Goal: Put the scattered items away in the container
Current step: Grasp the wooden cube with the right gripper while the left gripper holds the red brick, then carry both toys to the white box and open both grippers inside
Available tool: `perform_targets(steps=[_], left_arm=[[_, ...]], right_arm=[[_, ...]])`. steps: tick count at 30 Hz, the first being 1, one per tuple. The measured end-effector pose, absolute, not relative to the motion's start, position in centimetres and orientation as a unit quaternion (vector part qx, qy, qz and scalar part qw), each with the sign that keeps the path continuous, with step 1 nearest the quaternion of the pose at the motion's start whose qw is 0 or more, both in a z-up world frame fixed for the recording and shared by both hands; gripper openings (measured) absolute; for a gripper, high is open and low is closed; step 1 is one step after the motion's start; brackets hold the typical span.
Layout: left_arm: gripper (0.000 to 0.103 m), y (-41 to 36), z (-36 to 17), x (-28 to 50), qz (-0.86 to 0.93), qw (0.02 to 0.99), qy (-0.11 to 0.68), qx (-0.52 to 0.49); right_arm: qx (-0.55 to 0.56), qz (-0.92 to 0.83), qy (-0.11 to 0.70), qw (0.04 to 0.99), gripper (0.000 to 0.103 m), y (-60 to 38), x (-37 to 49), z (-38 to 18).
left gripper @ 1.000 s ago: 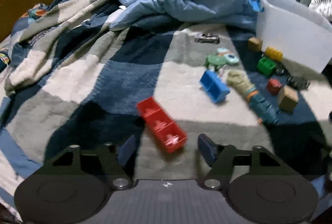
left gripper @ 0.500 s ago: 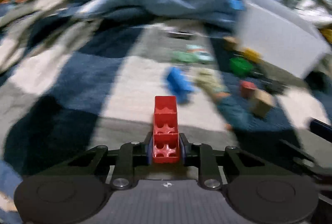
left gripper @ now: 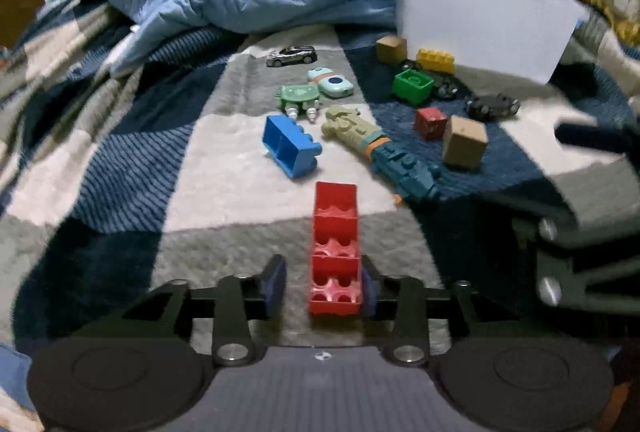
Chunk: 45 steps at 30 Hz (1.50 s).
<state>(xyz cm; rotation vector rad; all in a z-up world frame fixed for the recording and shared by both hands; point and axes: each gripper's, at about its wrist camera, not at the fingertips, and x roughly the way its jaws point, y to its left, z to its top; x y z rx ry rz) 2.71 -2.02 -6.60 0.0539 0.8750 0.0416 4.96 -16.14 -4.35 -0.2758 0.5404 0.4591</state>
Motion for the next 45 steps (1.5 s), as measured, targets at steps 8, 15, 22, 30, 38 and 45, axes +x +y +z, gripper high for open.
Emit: perform_targets(steps=[8, 15, 22, 30, 38, 45], left_arm=[[0.051, -0.4, -6.7, 2.8, 0.016, 0.906, 0.422, -0.033], [0.053, -0.7, -7.0, 3.2, 0.015, 0.902, 0.431, -0.023], [0.058, -1.2, -7.0, 3.1, 0.015, 0.903, 0.429, 0.002], [0.027, -0.7, -6.5, 2.7, 0.011, 0.914, 0.405, -0.018], [0.027, -1.4, -2.8, 2.5, 0.000, 0.933, 0.359, -0.003], [0.027, -3.7, 1.0, 4.5, -0.034, 0.944, 0.327, 0.011]], right_arm=[[-0.096, 0.194, 0.289, 0.933, 0.061, -16.5, 9.7, -5.8], [-0.060, 0.189, 0.320, 0.926, 0.061, -17.0, 11.7, -7.8], [-0.094, 0.194, 0.317, 0.924, 0.044, -16.4, 11.7, -8.0], [-0.097, 0.185, 0.292, 0.933, 0.044, -17.4, 10.5, -6.0], [-0.096, 0.175, 0.278, 0.940, 0.044, -19.2, 9.7, -4.5], [-0.099, 0.165, 0.262, 0.946, 0.044, -20.7, 9.6, -3.3]])
